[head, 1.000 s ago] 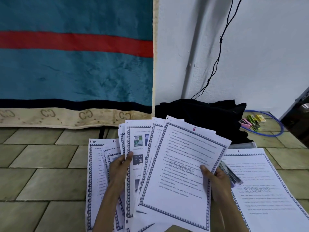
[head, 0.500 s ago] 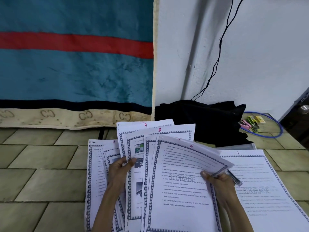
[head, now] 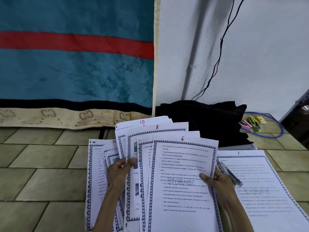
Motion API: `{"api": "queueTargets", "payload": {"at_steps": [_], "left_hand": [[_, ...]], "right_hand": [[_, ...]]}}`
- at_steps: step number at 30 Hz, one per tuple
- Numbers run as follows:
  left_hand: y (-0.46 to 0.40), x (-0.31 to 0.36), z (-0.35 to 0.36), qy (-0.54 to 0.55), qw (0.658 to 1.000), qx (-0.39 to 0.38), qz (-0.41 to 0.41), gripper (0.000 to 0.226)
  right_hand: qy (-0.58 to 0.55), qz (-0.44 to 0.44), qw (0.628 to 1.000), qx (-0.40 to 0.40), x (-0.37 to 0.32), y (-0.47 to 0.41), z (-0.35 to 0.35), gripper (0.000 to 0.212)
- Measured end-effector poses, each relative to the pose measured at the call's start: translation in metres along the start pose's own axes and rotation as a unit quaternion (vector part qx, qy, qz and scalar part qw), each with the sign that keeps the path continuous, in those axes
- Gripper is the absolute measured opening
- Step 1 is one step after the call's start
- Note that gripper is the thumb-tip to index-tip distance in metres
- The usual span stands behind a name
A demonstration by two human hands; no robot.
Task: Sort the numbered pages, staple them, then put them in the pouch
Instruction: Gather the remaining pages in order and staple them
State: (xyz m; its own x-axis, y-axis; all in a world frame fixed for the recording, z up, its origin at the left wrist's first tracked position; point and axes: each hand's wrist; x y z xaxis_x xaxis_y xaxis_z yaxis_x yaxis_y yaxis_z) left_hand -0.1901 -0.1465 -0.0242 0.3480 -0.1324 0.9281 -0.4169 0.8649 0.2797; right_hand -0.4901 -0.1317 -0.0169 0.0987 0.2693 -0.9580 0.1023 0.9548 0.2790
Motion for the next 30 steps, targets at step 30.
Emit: {"api": "queueTargets", "payload": {"at_steps": [30], "left_hand": [[0.001,0.0,-0.002,-0.004,0.992,-0.096,-0.087,0.071]], "right_hand": [[0.052,0.024,0.998,-0.024,0.009,-0.017,0.031,0.022]]}}
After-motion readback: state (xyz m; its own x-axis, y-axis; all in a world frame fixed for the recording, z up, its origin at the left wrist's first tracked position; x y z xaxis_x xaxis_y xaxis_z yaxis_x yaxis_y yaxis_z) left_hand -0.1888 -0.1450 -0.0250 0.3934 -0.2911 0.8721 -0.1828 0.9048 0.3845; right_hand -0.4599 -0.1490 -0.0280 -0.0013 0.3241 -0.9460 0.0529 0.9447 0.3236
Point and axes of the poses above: each hand's wrist, its own y-axis away from the middle knuckle, its own z-axis out of the palm, x = y × z, and after that the axes turned 2 degrees about y, right-handed
